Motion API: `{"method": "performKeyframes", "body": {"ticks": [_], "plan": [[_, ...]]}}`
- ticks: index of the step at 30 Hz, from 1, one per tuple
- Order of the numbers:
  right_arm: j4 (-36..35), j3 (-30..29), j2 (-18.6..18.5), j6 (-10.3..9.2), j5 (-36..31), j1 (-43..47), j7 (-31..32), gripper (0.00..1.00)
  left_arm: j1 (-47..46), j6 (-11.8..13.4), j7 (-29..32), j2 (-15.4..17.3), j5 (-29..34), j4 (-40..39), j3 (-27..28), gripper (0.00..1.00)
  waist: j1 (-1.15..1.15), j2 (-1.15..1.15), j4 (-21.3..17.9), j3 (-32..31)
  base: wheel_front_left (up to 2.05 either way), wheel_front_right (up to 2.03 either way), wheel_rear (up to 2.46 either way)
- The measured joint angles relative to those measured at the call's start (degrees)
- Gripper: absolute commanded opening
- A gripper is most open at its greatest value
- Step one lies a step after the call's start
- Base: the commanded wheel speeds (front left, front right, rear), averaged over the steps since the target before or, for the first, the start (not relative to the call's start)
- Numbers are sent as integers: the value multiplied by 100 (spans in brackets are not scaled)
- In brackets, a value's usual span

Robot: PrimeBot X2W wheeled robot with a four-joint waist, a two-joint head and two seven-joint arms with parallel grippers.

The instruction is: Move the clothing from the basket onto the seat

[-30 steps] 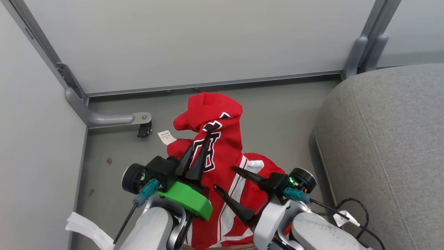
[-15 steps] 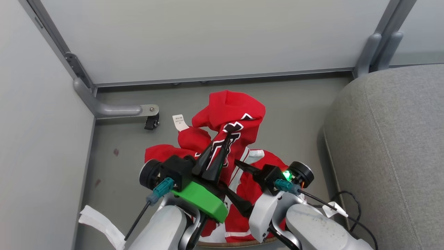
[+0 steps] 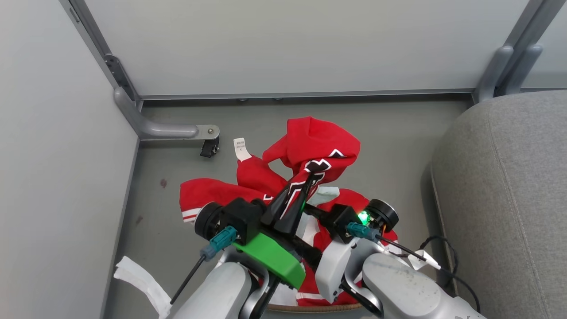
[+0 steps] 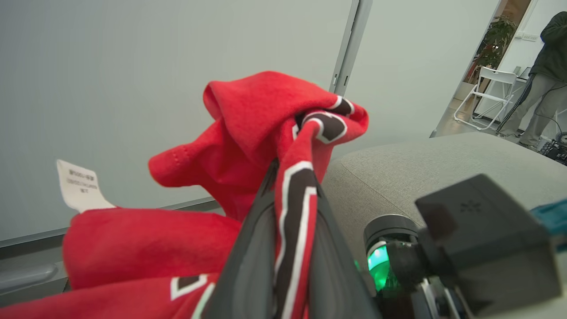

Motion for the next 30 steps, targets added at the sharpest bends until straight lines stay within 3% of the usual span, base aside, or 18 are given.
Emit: {"method": "performKeyframes", "body": {"ticks": [1, 30], "plan": [[5, 15, 2, 0, 14, -1, 0, 0, -3, 14, 0, 1, -11, 1, -5, 0, 0, 0, 13, 4, 0, 0, 0], [85, -449, 21, 0, -103, 445, -4, 0, -43, 101, 16, 1, 187, 69, 299, 0, 0, 0, -162, -47, 0, 0, 0]]}}
